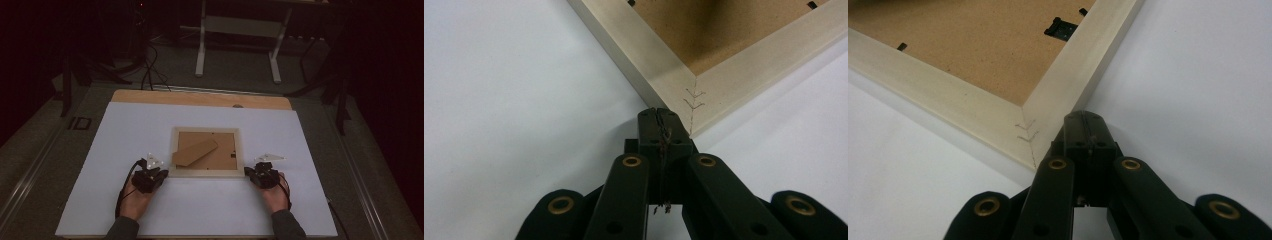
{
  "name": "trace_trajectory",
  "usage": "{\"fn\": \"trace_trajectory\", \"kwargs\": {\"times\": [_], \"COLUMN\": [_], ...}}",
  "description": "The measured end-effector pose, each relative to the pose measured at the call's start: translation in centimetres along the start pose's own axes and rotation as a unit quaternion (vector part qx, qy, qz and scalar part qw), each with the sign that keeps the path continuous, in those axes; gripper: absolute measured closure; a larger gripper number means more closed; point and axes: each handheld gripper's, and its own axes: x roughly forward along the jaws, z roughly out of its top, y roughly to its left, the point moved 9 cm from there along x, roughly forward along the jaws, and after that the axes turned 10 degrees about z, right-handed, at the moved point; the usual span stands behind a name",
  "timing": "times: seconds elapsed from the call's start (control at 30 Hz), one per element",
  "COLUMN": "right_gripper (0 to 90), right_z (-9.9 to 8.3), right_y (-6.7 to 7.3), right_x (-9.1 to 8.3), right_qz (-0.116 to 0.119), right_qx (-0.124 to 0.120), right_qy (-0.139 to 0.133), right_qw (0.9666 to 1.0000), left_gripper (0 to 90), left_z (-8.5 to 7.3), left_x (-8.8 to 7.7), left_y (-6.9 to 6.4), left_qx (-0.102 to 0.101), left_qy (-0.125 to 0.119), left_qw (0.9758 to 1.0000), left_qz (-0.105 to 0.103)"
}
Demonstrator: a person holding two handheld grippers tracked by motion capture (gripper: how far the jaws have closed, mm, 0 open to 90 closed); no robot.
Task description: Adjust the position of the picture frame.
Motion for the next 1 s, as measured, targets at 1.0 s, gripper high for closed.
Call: {"fn": "trace_trajectory", "kwargs": {"times": [1.0], "right_gripper": [88.2], "right_z": [1.5], "right_y": [0.4], "right_x": [-1.7], "right_qz": [0.002], "right_qx": [-0.026], "right_qy": [-0.047], "right_qw": [0.9986], "left_gripper": [84.9], "left_z": [1.6], "left_x": [-1.9], "left_y": [1.8], "left_qx": [-0.03], "left_qy": [-0.071], "left_qw": [0.9965], "left_qz": [0.033]}}
